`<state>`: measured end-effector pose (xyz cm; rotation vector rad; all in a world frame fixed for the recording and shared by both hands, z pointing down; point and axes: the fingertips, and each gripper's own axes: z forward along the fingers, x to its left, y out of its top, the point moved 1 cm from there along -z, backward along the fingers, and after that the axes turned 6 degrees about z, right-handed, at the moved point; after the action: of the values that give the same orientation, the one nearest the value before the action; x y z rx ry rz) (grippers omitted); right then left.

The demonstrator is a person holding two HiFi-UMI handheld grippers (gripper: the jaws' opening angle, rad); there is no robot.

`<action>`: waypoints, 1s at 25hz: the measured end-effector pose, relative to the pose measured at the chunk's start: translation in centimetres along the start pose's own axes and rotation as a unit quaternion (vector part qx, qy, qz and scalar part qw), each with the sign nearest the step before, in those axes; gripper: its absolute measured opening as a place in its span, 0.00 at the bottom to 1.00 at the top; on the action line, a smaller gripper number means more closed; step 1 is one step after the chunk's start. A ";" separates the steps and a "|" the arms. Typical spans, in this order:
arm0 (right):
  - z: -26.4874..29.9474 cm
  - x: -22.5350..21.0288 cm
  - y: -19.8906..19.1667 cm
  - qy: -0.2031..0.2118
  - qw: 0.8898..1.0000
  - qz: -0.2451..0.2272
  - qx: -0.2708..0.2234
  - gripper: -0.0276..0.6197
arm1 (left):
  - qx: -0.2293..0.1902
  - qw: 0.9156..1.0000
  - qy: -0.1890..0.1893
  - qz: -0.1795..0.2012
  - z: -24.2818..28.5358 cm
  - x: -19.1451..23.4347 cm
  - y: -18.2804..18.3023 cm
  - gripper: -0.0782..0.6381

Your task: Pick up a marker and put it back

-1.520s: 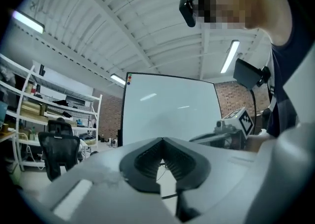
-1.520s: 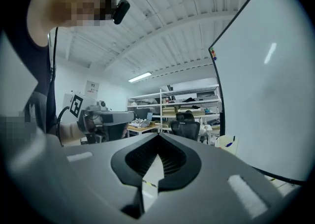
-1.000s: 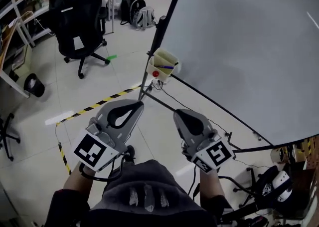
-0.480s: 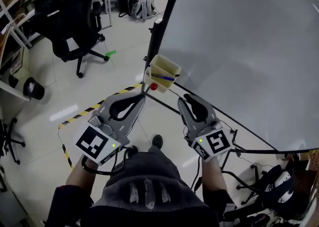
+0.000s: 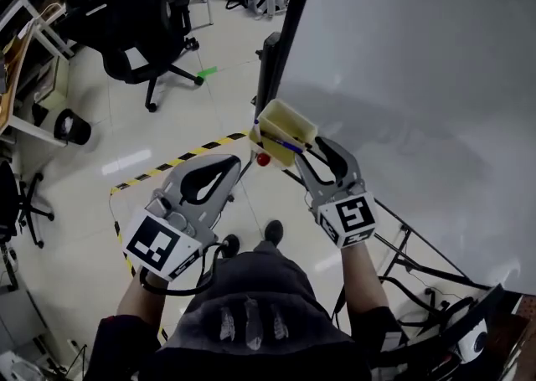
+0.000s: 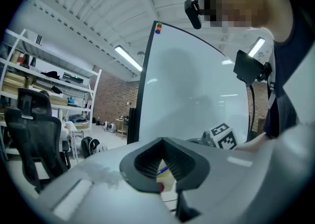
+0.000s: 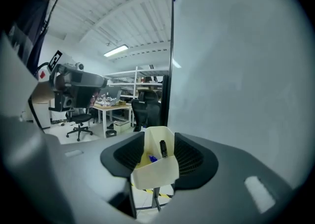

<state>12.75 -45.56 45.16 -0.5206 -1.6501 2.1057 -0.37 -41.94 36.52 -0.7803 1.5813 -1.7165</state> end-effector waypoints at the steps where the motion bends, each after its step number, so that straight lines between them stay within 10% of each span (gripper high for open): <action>1: 0.5 -0.1 -0.2 0.004 1.000 0.001 0.000 0.32 | 0.001 1.000 0.007 -0.004 0.1 0.3 -0.2 0.12; 25: 1.2 -0.7 -0.1 -0.030 0.999 -0.034 -0.015 0.10 | 0.028 0.999 0.017 -0.007 -0.7 1.5 -1.8 0.12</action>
<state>12.76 -46.93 45.54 -0.4080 -1.7092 2.0697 -1.97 -42.66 38.26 -0.7390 1.5466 -1.7846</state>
